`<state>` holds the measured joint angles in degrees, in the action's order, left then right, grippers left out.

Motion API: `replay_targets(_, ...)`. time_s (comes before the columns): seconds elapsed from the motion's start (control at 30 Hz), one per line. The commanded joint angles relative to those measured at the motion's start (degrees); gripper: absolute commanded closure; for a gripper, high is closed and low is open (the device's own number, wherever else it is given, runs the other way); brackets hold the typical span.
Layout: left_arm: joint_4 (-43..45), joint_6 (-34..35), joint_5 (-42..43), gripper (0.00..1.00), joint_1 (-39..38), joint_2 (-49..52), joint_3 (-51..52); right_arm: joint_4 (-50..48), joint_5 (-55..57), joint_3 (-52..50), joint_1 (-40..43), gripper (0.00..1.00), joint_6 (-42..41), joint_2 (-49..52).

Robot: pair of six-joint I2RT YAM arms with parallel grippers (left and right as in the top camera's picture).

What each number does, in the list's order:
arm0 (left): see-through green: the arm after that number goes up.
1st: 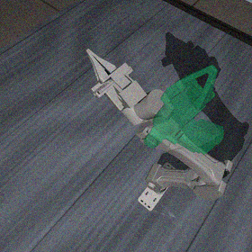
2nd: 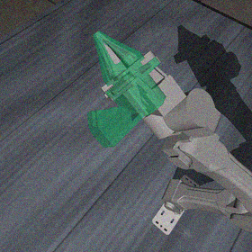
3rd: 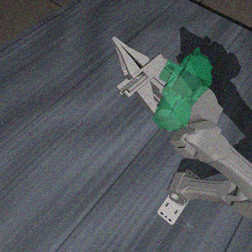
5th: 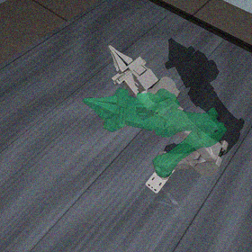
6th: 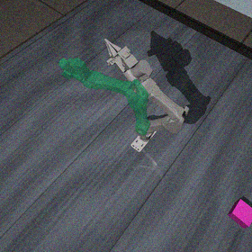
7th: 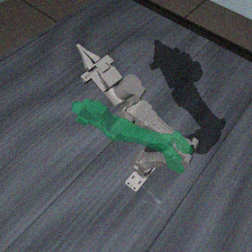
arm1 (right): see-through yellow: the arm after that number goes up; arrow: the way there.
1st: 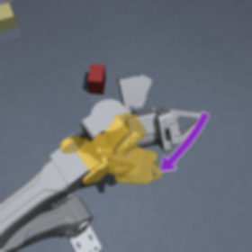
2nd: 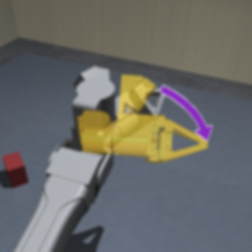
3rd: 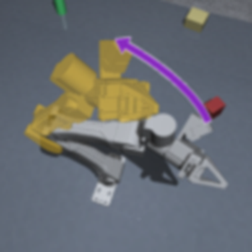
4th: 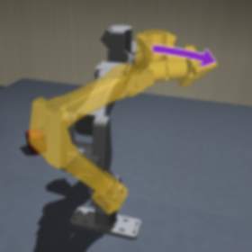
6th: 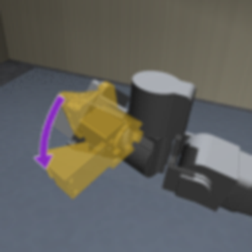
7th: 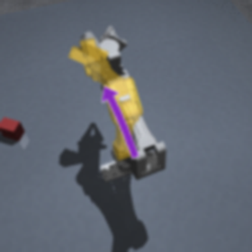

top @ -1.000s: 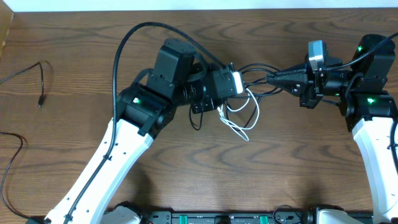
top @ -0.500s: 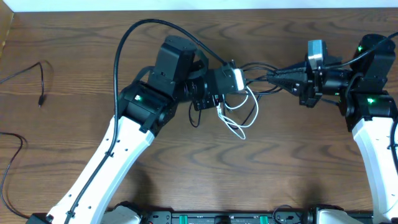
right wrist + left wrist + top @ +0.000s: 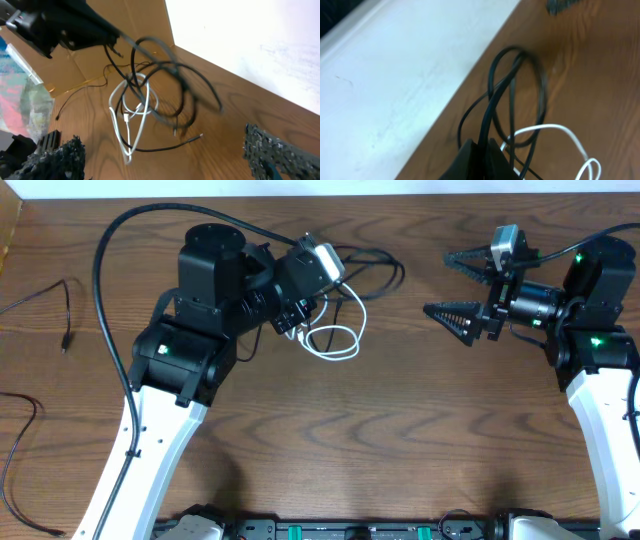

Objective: Untangle cables

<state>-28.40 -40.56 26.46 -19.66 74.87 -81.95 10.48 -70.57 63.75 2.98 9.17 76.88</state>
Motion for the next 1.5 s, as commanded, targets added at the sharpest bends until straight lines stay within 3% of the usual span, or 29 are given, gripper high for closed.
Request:
replay_targets(0.0, 2.69, 6.82, 0.87, 0.93, 0.13, -0.28, 0.09, 1.44, 1.33, 1.01, -0.24, 0.01, -1.03, 0.39)
replay_targets(0.27, 7.19, 11.39, 9.66, 0.93, 0.09, -0.28, 0.09, 5.25, 2.78, 1.01, -3.85, 0.01, -1.88, 0.55)
replay_targets(0.7, 14.38, 18.67, 11.08, 0.92, -0.20, -0.28, 0.09, 5.55, 2.89, 0.98, -10.14, 0.01, -1.86, 4.50)
replay_targets(1.47, 14.91, 18.82, 15.30, 0.93, -6.56, 0.72, 0.09, 2.12, -0.09, 0.98, -12.83, 0.03, -1.88, 4.61)
